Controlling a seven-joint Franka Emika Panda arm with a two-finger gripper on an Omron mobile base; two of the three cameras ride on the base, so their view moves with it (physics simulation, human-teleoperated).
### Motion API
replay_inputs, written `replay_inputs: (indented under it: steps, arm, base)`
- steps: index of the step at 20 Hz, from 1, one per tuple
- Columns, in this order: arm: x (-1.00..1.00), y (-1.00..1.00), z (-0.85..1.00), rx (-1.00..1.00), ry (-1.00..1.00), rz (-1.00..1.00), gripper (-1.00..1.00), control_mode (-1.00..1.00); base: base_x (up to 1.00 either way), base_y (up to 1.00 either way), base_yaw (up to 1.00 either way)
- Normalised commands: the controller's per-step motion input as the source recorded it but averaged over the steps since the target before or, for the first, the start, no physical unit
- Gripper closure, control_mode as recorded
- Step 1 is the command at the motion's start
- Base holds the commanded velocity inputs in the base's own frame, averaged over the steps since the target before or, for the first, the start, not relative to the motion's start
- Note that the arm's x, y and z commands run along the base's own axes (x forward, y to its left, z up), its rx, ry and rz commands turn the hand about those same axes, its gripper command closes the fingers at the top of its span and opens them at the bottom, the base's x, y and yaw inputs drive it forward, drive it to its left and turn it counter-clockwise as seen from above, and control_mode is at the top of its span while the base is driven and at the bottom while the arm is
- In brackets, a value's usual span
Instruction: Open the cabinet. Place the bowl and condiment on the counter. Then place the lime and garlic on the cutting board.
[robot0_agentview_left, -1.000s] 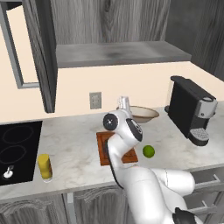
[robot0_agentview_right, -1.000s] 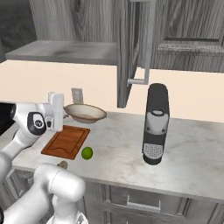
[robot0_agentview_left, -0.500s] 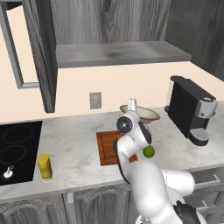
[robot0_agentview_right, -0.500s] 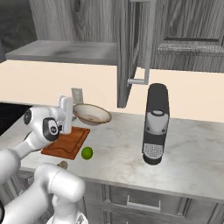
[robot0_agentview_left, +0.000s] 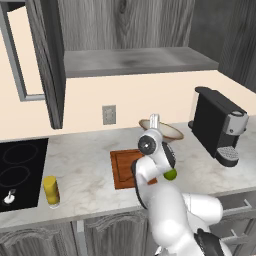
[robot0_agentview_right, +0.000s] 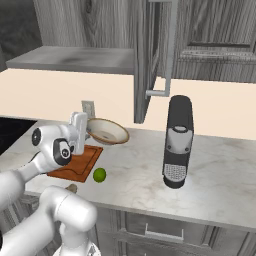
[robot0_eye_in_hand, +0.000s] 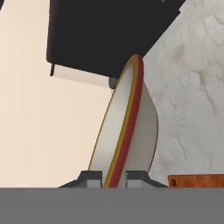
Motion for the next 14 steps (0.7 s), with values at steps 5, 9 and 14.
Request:
replay_inputs:
  steps: [5, 9, 14]
  arm:
    - [0.07, 0.09, -0.01, 0.03, -0.01, -0.11, 1.0, -1.0]
    - [0.34, 0.03, -0.08, 0.02, 0.0, -0.12, 1.0, -1.0]
    - [0.41, 0.07, -0.12, 0.0, -0.03, -0.19, 1.0, -1.0]
  base:
    - [0.0, 0.0, 0.0]
    - [0.0, 0.0, 0.0]
    - [0.0, 0.0, 0.0]
